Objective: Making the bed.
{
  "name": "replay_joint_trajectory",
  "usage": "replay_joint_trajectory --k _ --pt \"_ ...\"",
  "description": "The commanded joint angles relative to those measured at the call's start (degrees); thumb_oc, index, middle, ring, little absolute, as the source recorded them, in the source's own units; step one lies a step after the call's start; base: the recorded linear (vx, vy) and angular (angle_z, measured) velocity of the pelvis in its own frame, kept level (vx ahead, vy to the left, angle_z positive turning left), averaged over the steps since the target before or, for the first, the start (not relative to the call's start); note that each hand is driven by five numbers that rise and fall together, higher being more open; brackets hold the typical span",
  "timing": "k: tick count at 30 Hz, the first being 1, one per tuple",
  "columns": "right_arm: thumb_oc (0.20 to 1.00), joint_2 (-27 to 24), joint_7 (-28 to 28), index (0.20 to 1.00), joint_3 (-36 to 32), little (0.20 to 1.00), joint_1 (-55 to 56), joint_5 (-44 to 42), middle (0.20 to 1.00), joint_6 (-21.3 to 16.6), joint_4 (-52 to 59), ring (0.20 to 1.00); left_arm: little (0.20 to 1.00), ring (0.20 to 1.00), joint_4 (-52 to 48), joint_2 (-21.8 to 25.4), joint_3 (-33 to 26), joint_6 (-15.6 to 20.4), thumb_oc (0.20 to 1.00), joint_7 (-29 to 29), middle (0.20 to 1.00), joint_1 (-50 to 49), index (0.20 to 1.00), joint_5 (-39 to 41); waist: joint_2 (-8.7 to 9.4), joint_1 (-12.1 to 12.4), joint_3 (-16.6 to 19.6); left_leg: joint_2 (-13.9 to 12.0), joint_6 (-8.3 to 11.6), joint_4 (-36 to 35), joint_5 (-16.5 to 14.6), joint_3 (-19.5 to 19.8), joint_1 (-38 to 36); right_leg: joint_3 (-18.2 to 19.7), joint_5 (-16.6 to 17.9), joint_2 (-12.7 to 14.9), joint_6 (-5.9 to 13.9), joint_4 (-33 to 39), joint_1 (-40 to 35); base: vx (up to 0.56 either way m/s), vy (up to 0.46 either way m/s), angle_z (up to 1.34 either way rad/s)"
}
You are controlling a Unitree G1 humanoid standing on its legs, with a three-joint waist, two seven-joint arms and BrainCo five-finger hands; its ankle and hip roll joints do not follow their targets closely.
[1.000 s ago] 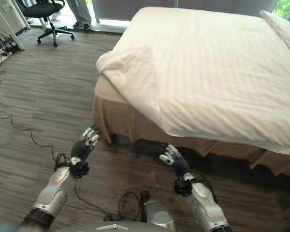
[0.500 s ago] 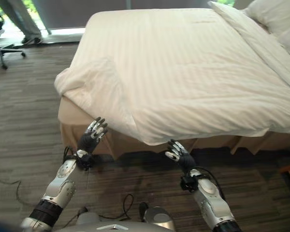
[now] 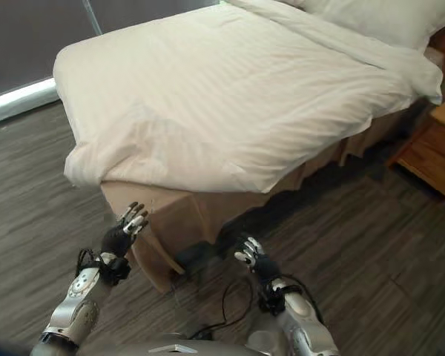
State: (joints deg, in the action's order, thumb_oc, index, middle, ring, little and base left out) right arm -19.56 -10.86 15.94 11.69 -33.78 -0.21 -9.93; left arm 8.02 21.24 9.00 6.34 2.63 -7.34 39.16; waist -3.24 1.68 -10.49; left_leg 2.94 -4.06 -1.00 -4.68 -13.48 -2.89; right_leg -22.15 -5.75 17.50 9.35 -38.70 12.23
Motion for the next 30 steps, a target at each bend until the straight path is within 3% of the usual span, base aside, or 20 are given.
replay_joint_trajectory --k 1,3,4,5,6,10,12,18,21,25,28,30 --pt "1.0 -0.88 -0.77 1.0 -0.62 1.0 -4.36 -0.22 1.0 -2.37 1.04 1.0 1.0 1.0 -2.61 1.29 -3.37 2.11 1.0 0.01 1.0 3.31 1.0 -1.22 3.03 -0.72 0.55 -3.3 3.36 -2.62 3.23 4.51 -3.52 0.97 5.01 -5.38 -0.56 15.7 -9.01 -0.28 0.235 -1.28" --pt "1.0 -1.51 -0.84 1.0 -1.44 1.0 -3.98 -0.38 1.0 -2.68 1.83 1.0 1.0 1.0 -2.23 0.17 -2.57 2.54 1.0 -0.1 1.0 4.0 1.0 -0.11 3.57 -1.18 1.46 -2.37 3.63 -1.63 3.76 3.67 -1.76 3.12 3.31 -10.1 -1.21 20.8 -11.21 -0.2 0.055 -0.76" --pt "1.0 -1.62 0.19 1.0 -1.77 1.0 -3.31 -1.18 1.0 -2.89 2.15 1.0 1.0 1.0 -2.17 -1.39 -1.93 2.44 1.0 -0.29 1.0 3.82 1.0 1.03 3.93 -0.68 2.87 -2.23 4.71 -1.36 4.46 1.65 -0.2 0.88 1.24 -11.6 -3.02 31.91 -15.17 -0.16 -0.014 -0.26" --pt "1.0 -1.63 0.2 1.0 -1.77 1.0 -3.28 -1.18 1.0 -2.89 2.16 1.0 1.0 1.0 -2.17 -1.4 -1.92 2.43 1.0 -0.29 1.0 3.8 1.0 1.03 3.89 -0.71 2.88 -2.3 4.75 -1.31 4.43 1.69 -0.2 0.82 1.43 -11.72 -3.06 32.29 -15.37 -0.21 -0.038 0.27" --pt "1.0 -1.56 0.49 1.0 -1.87 1.0 -2.87 -1.31 1.0 -3.13 2.32 1.0 1.0 1.0 -1.64 -1.7 -1.3 2.29 1.0 -0.61 1.0 3.84 1.0 1.32 4.07 -0.99 2.47 -2.29 4.99 -0.13 4.44 1.65 0.25 3.53 0.92 -12.47 -3.4 33.94 -15.45 -0.09 -0.01 0.11" --pt "1.0 -2.03 0.46 1.0 -1.17 1.0 -3.8 -1.77 1.0 -3.09 2.71 1.0 1.0 1.0 -1.26 -2.36 -1.48 2.16 1.0 -0.85 1.0 3.43 1.0 1.56 4.69 -0.28 2.34 -2.82 5.18 0.2 4.83 0.32 1.16 4.63 1.98 -13.29 -3.7 38.42 -17.65 -0.13 -0.046 -0.57" --pt "1.0 -2.27 0.22 1.0 -1.28 1.0 -3.9 -2.22 1.0 -3.07 2.71 1.0 1.0 1.0 -1.28 -2.52 -1.61 1.99 1.0 -0.8 1.0 3.35 1.0 2.08 5.46 0.46 1.68 -2.86 5.73 2.32 5.32 2.7 3.25 5.68 2.57 -13.36 -4.04 39.33 -17.71 -0.16 -0.106 -0.5" --pt "1.0 -3.28 -0.78 1.0 -1.18 1.0 -3.17 -2.03 1.0 -2.94 2.52 1.0 1.0 1.0 -1.98 -2.43 -2.71 1.98 1.0 -0.22 1.0 1.25 1.0 2.06 5.73 0.92 0.48 -3.23 5.92 7.13 5.24 4.33 5.53 5.37 2.53 -12.78 -4.89 39.0 -18.2 -0.08 -0.082 0.2" --pt "1.0 -4.33 -1.25 1.0 -0.81 1.0 -3.2 -1.52 1.0 -2.83 1.87 1.0 1.0 1.0 -2.09 -2.47 -3.44 2.14 1.0 -0.14 1.0 0.04 1.0 2.07 5.16 2.37 -1.0 -2.25 7.61 9.18 6.66 11.29 7.25 5.62 2.35 -12.16 -5.27 38.27 -17.82 -0.07 0.004 0.41" --pt "1.0 -4.76 -0.86 1.0 -1.84 1.0 -2.91 -0.76 1.0 -2.81 1.97 1.0 1.0 1.0 -1.7 -2.63 -4.36 2.04 1.0 0.05 1.0 -0.98 1.0 1.8 5.06 1.54 -0.76 -9.11 8.42 5.82 7.97 9.58 5.76 4.79 2.67 -8.92 -4.32 37.89 -17.23 -0.03 0.126 0.08" --pt "1.0 -5.47 -0.35 1.0 -2.87 1.0 -2.71 -0.97 1.0 -3.26 1.72 1.0 1.0 1.0 -1.57 -2.38 -4.37 2.43 1.0 -0.46 1.0 -0.85 1.0 1.79 3.56 0.69 0.03 -14.52 10.15 0.99 11.91 10.31 4.08 4.76 2.3 -7.0 -3.33 37.07 -16.95 0.05 0.229 0.17" --pt "1.0 -5.86 -0.27 1.0 -2.93 1.0 -2.8 -0.49 1.0 -3.32 1.48 1.0 1.0 1.0 -1.47 -2.37 -4.39 2.55 1.0 -0.63 1.0 -0.53 1.0 1.72 3.03 0.46 0.03 -16.04 10.81 0.07 13.54 9.48 3.69 4.49 2.23 -6.55 -3.08 36.7 -17.01 0.07 0.288 0.15"
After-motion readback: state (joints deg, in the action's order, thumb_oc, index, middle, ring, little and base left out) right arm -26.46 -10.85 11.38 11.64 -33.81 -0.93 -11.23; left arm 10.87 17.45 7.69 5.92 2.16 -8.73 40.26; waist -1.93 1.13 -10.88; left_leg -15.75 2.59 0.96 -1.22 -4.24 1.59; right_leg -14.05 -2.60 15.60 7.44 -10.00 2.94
